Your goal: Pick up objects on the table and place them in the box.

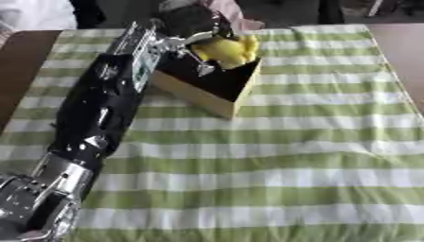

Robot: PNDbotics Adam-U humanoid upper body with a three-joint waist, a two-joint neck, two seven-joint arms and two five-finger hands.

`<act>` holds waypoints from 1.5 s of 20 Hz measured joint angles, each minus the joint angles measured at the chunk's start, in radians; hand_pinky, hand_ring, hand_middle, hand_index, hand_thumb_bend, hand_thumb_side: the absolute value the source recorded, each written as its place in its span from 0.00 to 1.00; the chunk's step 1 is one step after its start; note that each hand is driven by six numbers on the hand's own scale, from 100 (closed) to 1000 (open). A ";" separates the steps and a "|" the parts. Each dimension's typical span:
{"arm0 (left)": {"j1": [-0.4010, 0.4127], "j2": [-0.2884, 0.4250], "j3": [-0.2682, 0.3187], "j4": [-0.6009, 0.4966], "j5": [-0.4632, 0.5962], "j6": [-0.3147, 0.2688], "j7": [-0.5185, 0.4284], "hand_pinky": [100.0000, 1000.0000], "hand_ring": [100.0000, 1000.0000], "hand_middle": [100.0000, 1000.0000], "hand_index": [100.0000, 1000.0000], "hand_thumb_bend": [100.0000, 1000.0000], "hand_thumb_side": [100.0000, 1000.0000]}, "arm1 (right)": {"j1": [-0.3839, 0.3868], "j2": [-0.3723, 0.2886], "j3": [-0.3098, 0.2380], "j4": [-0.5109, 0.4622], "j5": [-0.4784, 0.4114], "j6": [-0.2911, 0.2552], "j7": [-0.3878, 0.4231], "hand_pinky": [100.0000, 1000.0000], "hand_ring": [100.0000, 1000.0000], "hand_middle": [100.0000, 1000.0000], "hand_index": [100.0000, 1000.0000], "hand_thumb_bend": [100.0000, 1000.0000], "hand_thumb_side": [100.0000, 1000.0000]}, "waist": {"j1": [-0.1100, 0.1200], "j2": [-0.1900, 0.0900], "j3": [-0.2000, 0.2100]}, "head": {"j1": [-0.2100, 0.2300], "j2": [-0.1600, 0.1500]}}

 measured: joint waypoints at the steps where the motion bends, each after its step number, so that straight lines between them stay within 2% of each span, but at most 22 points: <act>1: -0.003 -0.005 0.000 0.007 -0.013 0.005 -0.005 0.28 0.53 0.54 0.70 0.08 0.01 | 0.000 0.001 0.000 0.000 -0.001 0.000 0.000 0.62 0.71 0.68 0.76 0.00 0.59 | 0.000 0.001 -0.002 | 0.001 0.000; 6: -0.004 -0.016 0.003 0.032 -0.094 0.031 -0.005 0.29 0.53 0.55 0.70 0.07 0.03 | 0.001 0.008 0.000 0.000 -0.005 0.000 0.001 0.62 0.71 0.68 0.76 0.00 0.59 | 0.001 0.004 -0.005 | 0.002 0.000; 9: -0.004 -0.026 0.019 0.051 -0.149 0.050 0.013 0.32 0.55 0.56 0.72 0.00 0.06 | 0.002 0.008 0.000 0.000 -0.006 0.002 0.002 0.62 0.71 0.68 0.76 0.00 0.59 | 0.001 0.004 -0.006 | 0.002 -0.001; 16: -0.001 -0.042 0.052 0.085 -0.249 0.077 0.054 0.40 0.62 0.64 0.78 0.00 0.13 | 0.009 0.009 0.000 0.000 -0.010 0.002 0.002 0.62 0.71 0.68 0.76 0.00 0.59 | 0.000 0.005 -0.006 | 0.002 -0.001; 17: -0.001 -0.042 0.056 0.086 -0.254 0.081 0.057 0.49 0.68 0.68 0.81 0.00 0.15 | 0.009 0.009 0.000 0.000 -0.011 0.002 0.002 0.62 0.71 0.68 0.76 0.00 0.59 | 0.000 0.005 -0.006 | 0.002 -0.001; 18: -0.001 -0.043 0.057 0.086 -0.256 0.084 0.058 0.50 0.69 0.69 0.82 0.00 0.15 | 0.009 0.010 0.000 0.000 -0.012 0.002 0.003 0.62 0.71 0.68 0.76 0.00 0.59 | 0.000 0.005 -0.006 | 0.002 -0.001; 21: -0.001 -0.051 0.062 0.085 -0.257 0.094 0.051 0.70 0.81 0.79 0.88 0.00 0.14 | 0.009 0.015 0.000 0.000 -0.013 0.002 0.003 0.62 0.71 0.68 0.76 0.00 0.59 | 0.000 0.005 -0.006 | 0.002 -0.001; 22: -0.001 -0.052 0.062 0.080 -0.260 0.096 0.045 0.73 0.83 0.80 0.89 0.02 0.14 | 0.009 0.016 0.000 0.000 -0.013 0.002 0.003 0.62 0.71 0.68 0.76 0.00 0.59 | 0.000 0.005 -0.006 | 0.002 -0.001; 24: -0.001 -0.053 0.063 0.069 -0.271 0.097 0.031 0.80 0.88 0.85 0.92 0.21 0.15 | 0.009 0.016 0.000 0.000 -0.013 0.002 0.003 0.62 0.71 0.68 0.76 0.00 0.59 | 0.000 0.005 -0.006 | 0.002 -0.001; 25: -0.001 -0.054 0.063 0.063 -0.281 0.097 0.024 0.81 0.89 0.86 0.93 0.25 0.17 | 0.009 0.016 0.000 0.000 -0.013 0.002 0.003 0.62 0.71 0.68 0.76 0.00 0.59 | 0.000 0.005 -0.006 | 0.002 -0.001; 26: -0.001 -0.054 0.063 0.057 -0.292 0.098 0.019 0.84 0.91 0.87 0.94 0.29 0.24 | 0.009 0.016 0.000 0.000 -0.013 0.002 0.003 0.62 0.71 0.68 0.76 0.00 0.59 | 0.000 0.005 -0.006 | 0.002 -0.001; 27: -0.001 -0.054 0.064 0.050 -0.305 0.099 0.014 0.85 0.93 0.88 0.95 0.34 0.20 | 0.009 0.016 0.000 0.000 -0.014 0.003 0.003 0.62 0.71 0.68 0.76 0.00 0.59 | 0.000 0.005 -0.006 | 0.002 -0.001; 28: -0.001 -0.054 0.065 0.044 -0.320 0.102 0.011 0.86 0.93 0.89 0.95 0.37 0.19 | 0.009 0.016 0.000 0.000 -0.014 0.003 0.003 0.62 0.71 0.68 0.76 0.00 0.59 | 0.000 0.005 -0.006 | 0.002 -0.001; 29: -0.001 -0.055 0.067 0.037 -0.334 0.106 0.008 0.88 0.94 0.90 0.96 0.38 0.27 | 0.009 0.016 0.000 0.000 -0.014 0.003 0.003 0.62 0.71 0.68 0.76 0.00 0.59 | -0.001 0.005 -0.006 | 0.002 -0.001; 30: -0.001 -0.055 0.068 0.033 -0.349 0.110 0.006 0.88 0.95 0.90 0.96 0.39 0.28 | 0.010 0.017 0.000 0.000 -0.015 0.003 0.003 0.62 0.71 0.68 0.76 0.00 0.59 | -0.001 0.005 -0.006 | 0.002 -0.001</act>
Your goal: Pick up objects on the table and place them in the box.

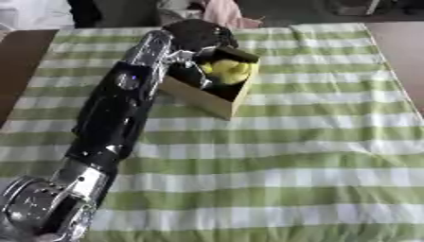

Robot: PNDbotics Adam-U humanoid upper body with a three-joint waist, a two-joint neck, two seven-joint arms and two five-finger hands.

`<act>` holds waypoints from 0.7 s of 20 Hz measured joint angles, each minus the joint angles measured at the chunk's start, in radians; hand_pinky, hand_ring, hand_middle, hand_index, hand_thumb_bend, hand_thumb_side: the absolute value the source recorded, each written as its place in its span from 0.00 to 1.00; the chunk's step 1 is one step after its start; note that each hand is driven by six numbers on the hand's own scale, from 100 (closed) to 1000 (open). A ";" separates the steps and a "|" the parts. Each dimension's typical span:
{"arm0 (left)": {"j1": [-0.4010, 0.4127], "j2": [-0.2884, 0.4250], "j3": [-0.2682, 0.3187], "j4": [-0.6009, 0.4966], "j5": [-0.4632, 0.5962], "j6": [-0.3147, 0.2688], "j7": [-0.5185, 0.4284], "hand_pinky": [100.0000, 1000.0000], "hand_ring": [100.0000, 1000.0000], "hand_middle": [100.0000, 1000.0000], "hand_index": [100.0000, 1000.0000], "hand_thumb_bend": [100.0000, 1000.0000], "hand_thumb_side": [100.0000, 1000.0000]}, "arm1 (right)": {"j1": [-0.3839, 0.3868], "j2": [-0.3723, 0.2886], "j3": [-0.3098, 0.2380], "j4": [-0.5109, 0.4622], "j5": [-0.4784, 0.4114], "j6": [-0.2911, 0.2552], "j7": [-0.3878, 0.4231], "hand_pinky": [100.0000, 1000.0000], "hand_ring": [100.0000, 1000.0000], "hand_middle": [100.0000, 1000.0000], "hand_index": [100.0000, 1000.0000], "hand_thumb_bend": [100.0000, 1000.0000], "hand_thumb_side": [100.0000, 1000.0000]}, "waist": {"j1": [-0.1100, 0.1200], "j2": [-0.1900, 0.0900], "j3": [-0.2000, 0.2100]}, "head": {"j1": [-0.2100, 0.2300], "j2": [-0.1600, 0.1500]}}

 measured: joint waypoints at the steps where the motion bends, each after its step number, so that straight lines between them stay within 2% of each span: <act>1: 0.000 0.000 0.001 -0.003 -0.015 0.002 -0.002 0.89 0.96 0.90 0.97 0.43 0.28 | 0.000 0.000 0.000 0.000 -0.001 0.000 0.000 0.62 0.71 0.68 0.76 0.00 0.59 | 0.000 0.000 0.000 | 0.000 0.000; 4: 0.000 -0.001 0.008 -0.005 -0.057 0.010 -0.009 0.90 0.96 0.91 0.97 0.46 0.31 | 0.001 0.001 0.000 0.000 -0.003 0.000 0.000 0.62 0.71 0.68 0.76 0.00 0.59 | 0.000 0.000 0.000 | 0.000 0.000; 5: 0.000 -0.001 0.010 -0.006 -0.071 0.014 -0.010 0.89 0.96 0.90 0.97 0.43 0.31 | 0.001 0.001 0.000 0.000 -0.003 0.000 0.000 0.62 0.71 0.68 0.76 0.00 0.59 | 0.000 0.000 0.000 | 0.000 0.000; 7: 0.000 -0.001 0.015 -0.006 -0.094 0.022 -0.009 0.88 0.95 0.89 0.96 0.40 0.21 | 0.004 0.003 0.000 0.000 -0.004 0.000 0.001 0.62 0.71 0.68 0.76 0.00 0.59 | 0.000 0.000 0.000 | 0.000 0.000; 8: 0.000 -0.001 0.018 -0.006 -0.100 0.026 -0.006 0.88 0.94 0.89 0.95 0.37 0.19 | 0.004 0.004 0.000 0.000 -0.005 0.000 0.001 0.62 0.71 0.68 0.76 0.00 0.59 | 0.000 0.000 0.000 | 0.000 0.000; 11: 0.000 -0.004 0.025 -0.008 -0.100 0.032 0.008 0.84 0.92 0.86 0.94 0.20 0.15 | 0.005 0.008 0.000 0.000 -0.007 0.001 0.003 0.62 0.71 0.68 0.76 0.00 0.58 | -0.001 0.000 0.001 | -0.001 0.000; 12: 0.001 -0.005 0.028 -0.013 -0.093 0.029 0.015 0.82 0.91 0.85 0.93 0.11 0.15 | 0.007 0.008 0.000 0.000 -0.007 0.001 0.003 0.62 0.71 0.68 0.76 0.00 0.58 | -0.002 0.000 0.002 | -0.001 0.000; 13: 0.003 -0.007 0.033 -0.021 -0.084 0.026 0.022 0.80 0.89 0.83 0.92 0.01 0.09 | 0.008 0.008 0.000 0.000 -0.007 0.001 0.003 0.62 0.71 0.68 0.76 0.00 0.58 | -0.003 0.000 0.002 | -0.001 0.000; 14: 0.006 -0.013 0.038 -0.033 -0.071 0.022 0.031 0.79 0.89 0.83 0.91 0.00 0.09 | 0.008 0.008 0.000 0.000 -0.007 0.001 0.003 0.62 0.71 0.68 0.76 0.00 0.58 | -0.004 0.000 0.003 | -0.001 0.000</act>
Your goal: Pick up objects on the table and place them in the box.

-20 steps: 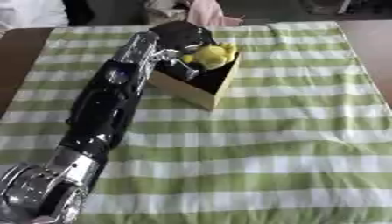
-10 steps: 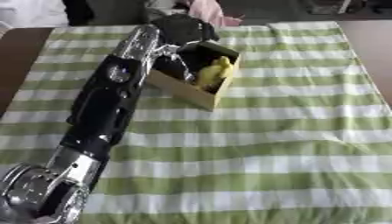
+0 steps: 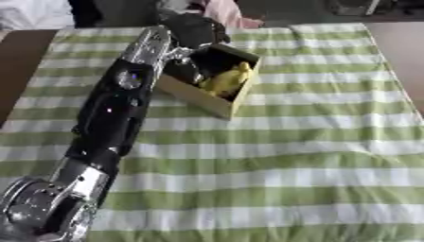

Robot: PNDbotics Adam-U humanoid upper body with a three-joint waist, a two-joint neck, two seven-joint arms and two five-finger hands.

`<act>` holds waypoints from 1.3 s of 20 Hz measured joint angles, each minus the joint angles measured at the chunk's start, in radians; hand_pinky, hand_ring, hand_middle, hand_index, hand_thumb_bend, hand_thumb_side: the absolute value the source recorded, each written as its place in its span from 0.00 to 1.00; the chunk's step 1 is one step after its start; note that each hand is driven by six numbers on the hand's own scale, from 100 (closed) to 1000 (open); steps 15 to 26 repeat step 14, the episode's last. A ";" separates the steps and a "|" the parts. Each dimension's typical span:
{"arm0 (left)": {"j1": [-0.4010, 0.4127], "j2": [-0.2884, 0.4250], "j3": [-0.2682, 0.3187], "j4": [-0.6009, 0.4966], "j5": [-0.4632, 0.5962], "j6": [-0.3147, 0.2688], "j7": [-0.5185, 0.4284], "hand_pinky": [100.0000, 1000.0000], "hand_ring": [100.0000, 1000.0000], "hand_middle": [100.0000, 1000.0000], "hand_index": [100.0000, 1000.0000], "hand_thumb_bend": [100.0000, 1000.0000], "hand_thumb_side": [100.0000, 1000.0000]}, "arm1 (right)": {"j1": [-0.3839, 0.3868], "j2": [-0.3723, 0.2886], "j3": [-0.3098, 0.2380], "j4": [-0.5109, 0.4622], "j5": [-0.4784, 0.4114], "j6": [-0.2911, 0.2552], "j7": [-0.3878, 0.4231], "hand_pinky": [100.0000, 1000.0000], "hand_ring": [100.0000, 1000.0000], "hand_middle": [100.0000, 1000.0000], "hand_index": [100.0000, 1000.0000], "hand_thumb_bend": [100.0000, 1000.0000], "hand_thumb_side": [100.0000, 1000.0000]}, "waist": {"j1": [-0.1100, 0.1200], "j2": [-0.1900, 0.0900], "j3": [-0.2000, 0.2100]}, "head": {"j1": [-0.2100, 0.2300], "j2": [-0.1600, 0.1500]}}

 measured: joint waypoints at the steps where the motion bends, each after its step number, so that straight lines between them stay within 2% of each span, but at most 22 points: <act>1: 0.002 -0.004 0.006 -0.014 0.016 -0.002 0.009 0.79 0.89 0.82 0.91 0.00 0.09 | 0.000 0.000 0.000 0.000 0.000 0.000 0.000 0.62 0.71 0.68 0.76 0.00 0.58 | -0.001 0.000 0.000 | 0.000 0.000; 2: 0.002 -0.008 0.010 -0.029 0.032 -0.004 0.017 0.76 0.87 0.81 0.90 0.00 0.13 | 0.000 0.000 0.000 0.000 0.000 0.000 0.000 0.62 0.71 0.68 0.76 0.00 0.58 | -0.001 0.000 0.001 | 0.000 0.000; 5: 0.002 -0.015 0.021 -0.081 0.081 -0.007 0.042 0.74 0.86 0.80 0.88 0.00 0.11 | 0.000 0.000 0.000 0.000 0.000 0.000 0.000 0.62 0.71 0.68 0.76 0.00 0.58 | -0.001 0.000 0.002 | 0.000 0.000; 7: 0.003 -0.018 0.023 -0.122 0.114 -0.006 0.056 0.72 0.85 0.80 0.88 0.00 0.14 | 0.000 0.000 0.000 0.000 0.000 0.001 0.000 0.62 0.71 0.68 0.76 0.00 0.58 | -0.001 -0.001 0.002 | 0.000 0.001; 8: 0.003 -0.018 0.023 -0.144 0.131 -0.002 0.063 0.69 0.83 0.78 0.87 0.00 0.19 | 0.000 0.000 0.000 0.000 0.000 0.000 0.000 0.62 0.71 0.68 0.76 0.00 0.58 | -0.001 -0.002 0.003 | 0.000 0.001; 14: 0.035 -0.016 0.016 -0.268 0.231 0.024 0.129 0.58 0.77 0.74 0.84 0.00 0.30 | -0.010 -0.002 -0.003 -0.005 0.005 0.001 -0.007 0.63 0.71 0.68 0.76 0.00 0.57 | -0.001 -0.010 0.006 | -0.002 0.001; 26: 0.035 -0.016 0.016 -0.268 0.231 0.024 0.129 0.58 0.77 0.74 0.84 0.00 0.30 | -0.010 -0.002 -0.003 -0.005 0.005 0.001 -0.007 0.63 0.71 0.68 0.76 0.00 0.57 | -0.001 -0.010 0.006 | -0.002 0.001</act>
